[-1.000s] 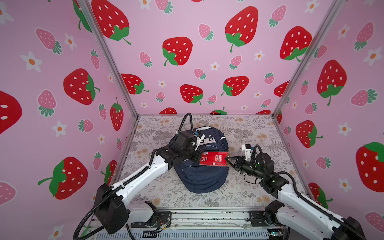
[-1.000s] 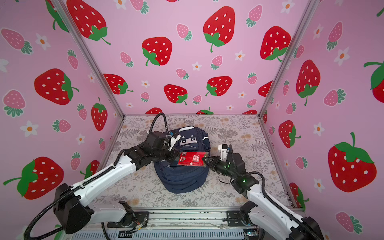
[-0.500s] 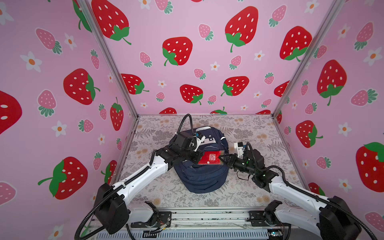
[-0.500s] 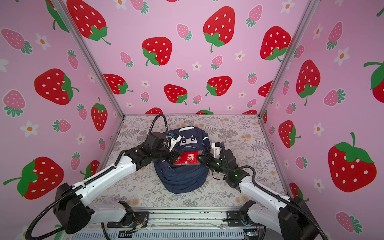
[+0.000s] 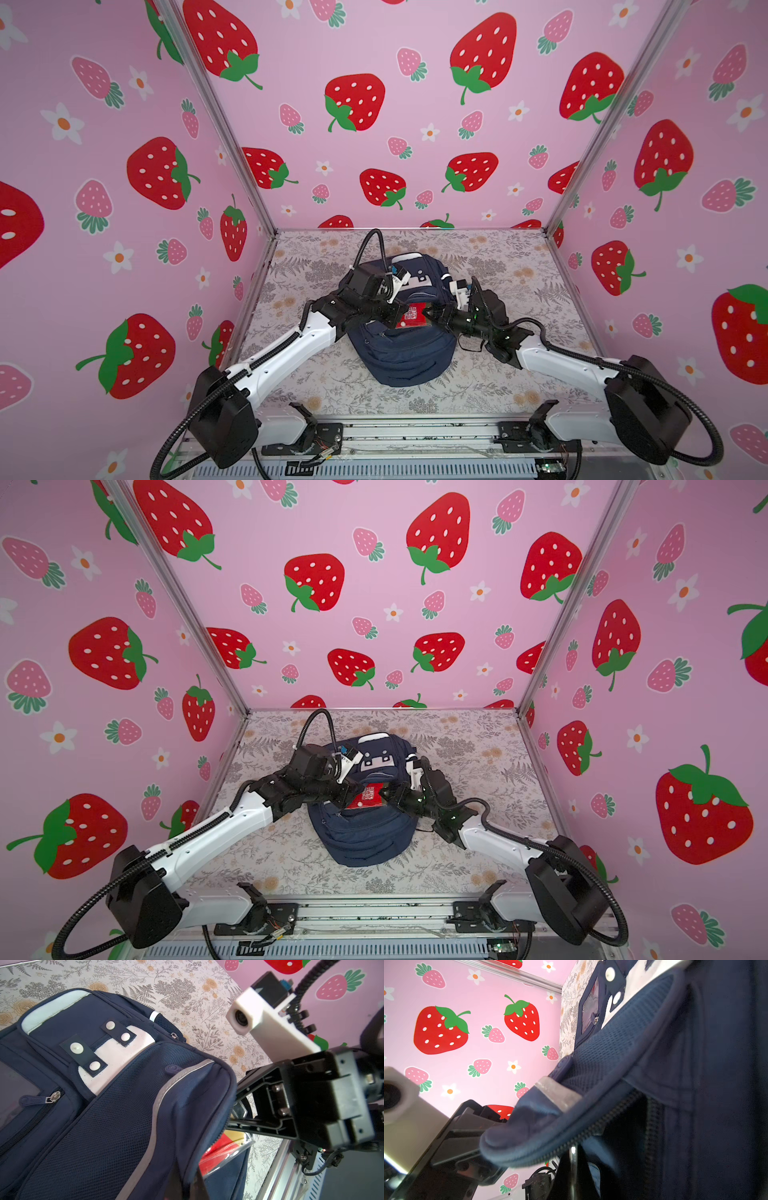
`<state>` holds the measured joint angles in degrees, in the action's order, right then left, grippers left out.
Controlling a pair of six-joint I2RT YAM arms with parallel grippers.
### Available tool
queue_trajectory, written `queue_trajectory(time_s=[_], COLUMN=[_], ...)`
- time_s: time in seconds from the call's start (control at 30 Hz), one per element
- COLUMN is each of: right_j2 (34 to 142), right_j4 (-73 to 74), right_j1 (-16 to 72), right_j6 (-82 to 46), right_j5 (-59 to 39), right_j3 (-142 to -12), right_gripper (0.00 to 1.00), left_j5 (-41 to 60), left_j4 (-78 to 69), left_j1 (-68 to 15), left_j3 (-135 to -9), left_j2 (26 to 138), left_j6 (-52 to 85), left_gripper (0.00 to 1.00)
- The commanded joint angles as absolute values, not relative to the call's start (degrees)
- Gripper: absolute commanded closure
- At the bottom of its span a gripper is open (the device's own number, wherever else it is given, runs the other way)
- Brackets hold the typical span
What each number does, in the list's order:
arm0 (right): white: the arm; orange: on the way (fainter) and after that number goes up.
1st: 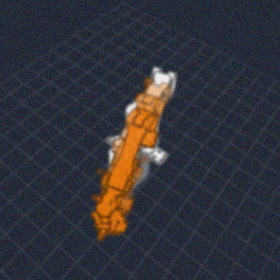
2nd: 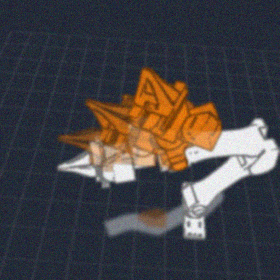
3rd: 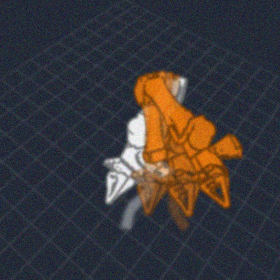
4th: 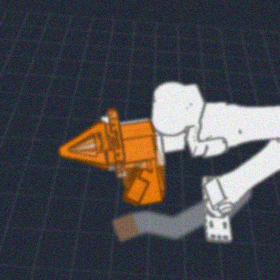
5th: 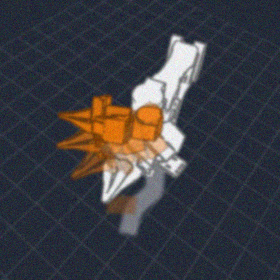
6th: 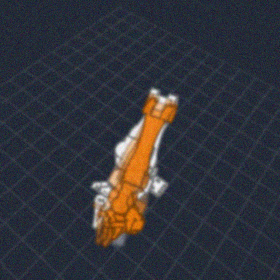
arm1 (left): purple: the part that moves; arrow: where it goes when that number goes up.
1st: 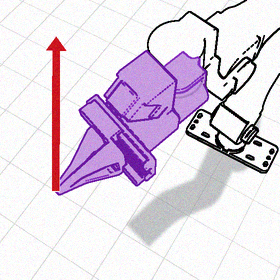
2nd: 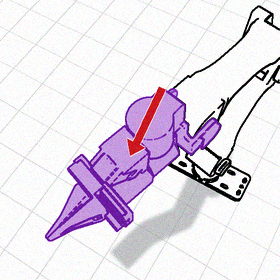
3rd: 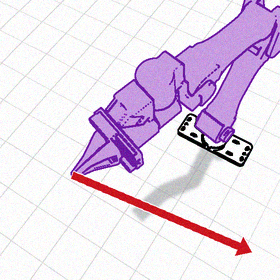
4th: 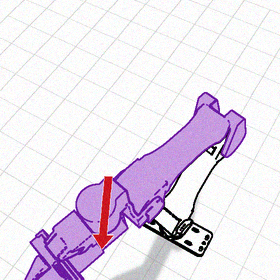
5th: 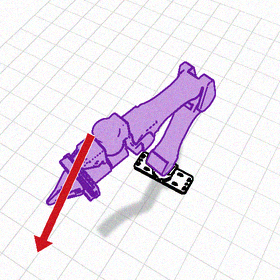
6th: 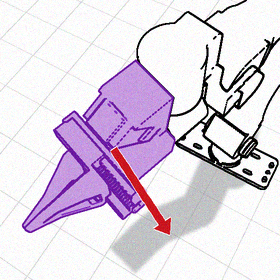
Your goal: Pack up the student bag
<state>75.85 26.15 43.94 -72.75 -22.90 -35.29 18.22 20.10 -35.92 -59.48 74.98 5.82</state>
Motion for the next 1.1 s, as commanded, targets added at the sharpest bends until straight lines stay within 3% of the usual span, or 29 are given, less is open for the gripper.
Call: queue_trajectory(time_s=[0.0, 0.1, 0.23, 0.4, 0.77, 0.97, 1.07], right_j2=[78.1, 80.8, 81.1, 76.3, 74.4, 77.6, 79.7], right_j4=[28.5, 27.8, 21.3, 17.1, 20.1, 19.0, 16.0], right_j1=[44.3, 44.4, 44.5, 44.6, 45.8, 46.2, 46.1], right_j6=[-71.9, -71.5, -67.9, -66.5, -67.3, -65.7, -63.5], right_j5=[-22.0, -22.1, -20.2, -16.4, -15.9, -14.3, -13.1], right_j3=[-38.1, -39.9, -42.6, -39.5, -35.1, -38.6, -42.9], right_gripper=[1.0, 0.94, 0.64, 0.59, 0.67, 0.9, 0.97], left_j5=[22.3, 22.3, 21.2, 19.6, 21.0, 21.3, 21.6], left_j4=[14.8, 14.7, 14.9, 15.1, 14.4, 14.7, 14.9], left_j1=[-36.0, -36.0, -35.9, -35.6, -34.5, -34.5, -34.5], left_j3=[-59.8, -59.6, -59.5, -59.6, -59.6, -59.5, -59.7], left_j2=[72.5, 72.2, 72.1, 71.7, 71.5, 71.0, 71.0], left_j6=[5.3, 5.2, 5.3, 5.9, 7.1, 6.9, 6.5], left_gripper=[1.0, 1.0, 1.0, 1.0, 1.0, 1.0, 1.0])
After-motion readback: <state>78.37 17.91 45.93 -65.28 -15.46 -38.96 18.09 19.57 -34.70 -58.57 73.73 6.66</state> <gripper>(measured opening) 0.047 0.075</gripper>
